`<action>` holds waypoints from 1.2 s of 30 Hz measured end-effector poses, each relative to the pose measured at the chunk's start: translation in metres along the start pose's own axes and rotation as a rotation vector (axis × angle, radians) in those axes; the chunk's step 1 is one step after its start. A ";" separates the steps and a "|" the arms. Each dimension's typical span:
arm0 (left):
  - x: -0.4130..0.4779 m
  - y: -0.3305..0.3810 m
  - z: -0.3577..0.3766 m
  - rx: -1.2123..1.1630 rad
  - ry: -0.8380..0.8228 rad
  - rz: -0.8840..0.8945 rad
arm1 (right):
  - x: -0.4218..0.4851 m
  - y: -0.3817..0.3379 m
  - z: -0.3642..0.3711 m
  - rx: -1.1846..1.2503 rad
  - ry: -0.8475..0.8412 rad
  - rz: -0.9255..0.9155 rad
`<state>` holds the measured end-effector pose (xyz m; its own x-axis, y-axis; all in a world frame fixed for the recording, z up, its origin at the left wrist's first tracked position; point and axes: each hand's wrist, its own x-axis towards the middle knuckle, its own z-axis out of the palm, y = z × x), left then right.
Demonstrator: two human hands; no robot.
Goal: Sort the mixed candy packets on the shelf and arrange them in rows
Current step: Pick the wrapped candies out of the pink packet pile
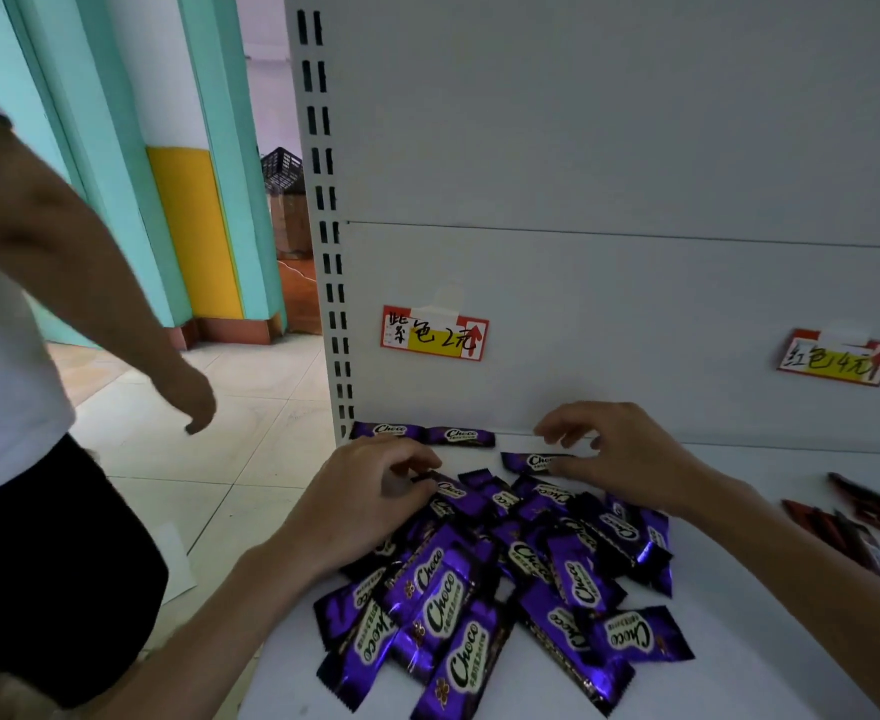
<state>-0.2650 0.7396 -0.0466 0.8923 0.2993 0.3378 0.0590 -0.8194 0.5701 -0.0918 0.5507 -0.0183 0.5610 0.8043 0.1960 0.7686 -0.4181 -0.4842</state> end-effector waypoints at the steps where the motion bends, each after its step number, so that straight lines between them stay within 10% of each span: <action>1: 0.000 0.000 0.000 -0.010 -0.005 -0.002 | 0.001 0.000 0.001 0.003 -0.018 -0.001; 19: 0.005 -0.009 -0.004 0.023 0.124 -0.035 | 0.013 -0.004 0.013 -0.373 0.092 -0.013; 36: -0.001 -0.048 -0.018 0.096 0.151 -0.033 | 0.006 -0.049 0.024 -0.133 -0.018 -0.223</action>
<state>-0.2766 0.7875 -0.0614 0.8126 0.3904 0.4328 0.1356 -0.8487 0.5112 -0.1337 0.5867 -0.0141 0.3688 0.8896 0.2696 0.9070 -0.2810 -0.3137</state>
